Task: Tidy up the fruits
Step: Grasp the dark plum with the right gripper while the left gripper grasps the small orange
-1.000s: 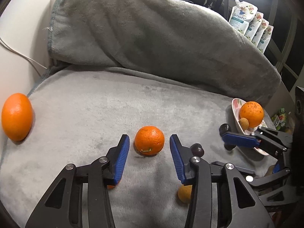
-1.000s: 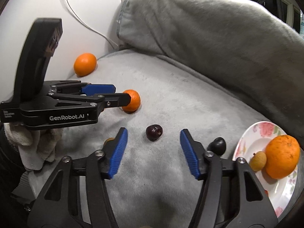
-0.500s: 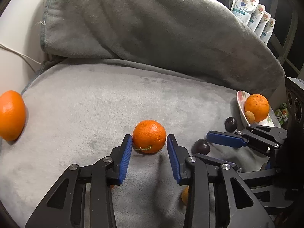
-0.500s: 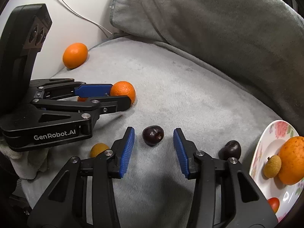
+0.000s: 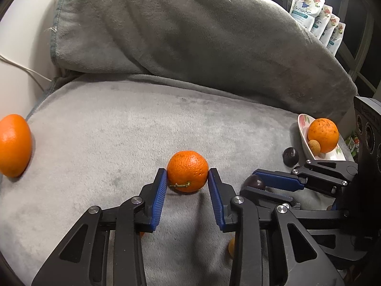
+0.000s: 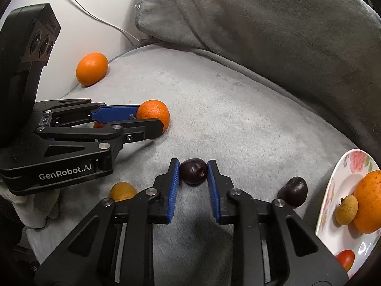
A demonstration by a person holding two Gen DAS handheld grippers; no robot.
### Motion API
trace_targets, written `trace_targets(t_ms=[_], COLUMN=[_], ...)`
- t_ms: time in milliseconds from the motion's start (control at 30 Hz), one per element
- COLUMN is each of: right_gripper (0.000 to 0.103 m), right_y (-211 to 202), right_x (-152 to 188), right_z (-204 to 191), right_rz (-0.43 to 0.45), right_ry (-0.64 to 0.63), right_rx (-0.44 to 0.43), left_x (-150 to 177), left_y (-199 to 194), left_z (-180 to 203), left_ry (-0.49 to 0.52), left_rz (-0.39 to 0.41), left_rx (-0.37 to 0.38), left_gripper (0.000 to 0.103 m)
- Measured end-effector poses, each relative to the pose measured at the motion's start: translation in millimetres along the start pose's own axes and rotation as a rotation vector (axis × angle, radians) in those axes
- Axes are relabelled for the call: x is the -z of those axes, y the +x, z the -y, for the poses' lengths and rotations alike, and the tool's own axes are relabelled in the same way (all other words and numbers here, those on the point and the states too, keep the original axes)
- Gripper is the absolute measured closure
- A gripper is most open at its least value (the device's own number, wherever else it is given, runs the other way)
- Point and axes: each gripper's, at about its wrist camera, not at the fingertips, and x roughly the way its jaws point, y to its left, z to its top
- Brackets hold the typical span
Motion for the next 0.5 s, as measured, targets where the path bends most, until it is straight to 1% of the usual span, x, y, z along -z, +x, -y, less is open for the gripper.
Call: trace_targets(t_ms=[267, 500], right_gripper=[0.079, 0.079], right_y=[-4.3, -19.0], right_x=[0.7, 2.0], right_z=[0.6, 3.3], right_rz=[0.015, 0.044], right_ry=[0.012, 0.025], right_rx=[-0.003, -0.010], left_x=[0.7, 0.0], left_y=[-6.0, -17.0], left_z=[0.9, 3.3], left_ry=[-0.003, -0.004], left_rz=[0.009, 0.029], left_rx=[-0.006, -0.004], left_gripper=[0.070, 0.070])
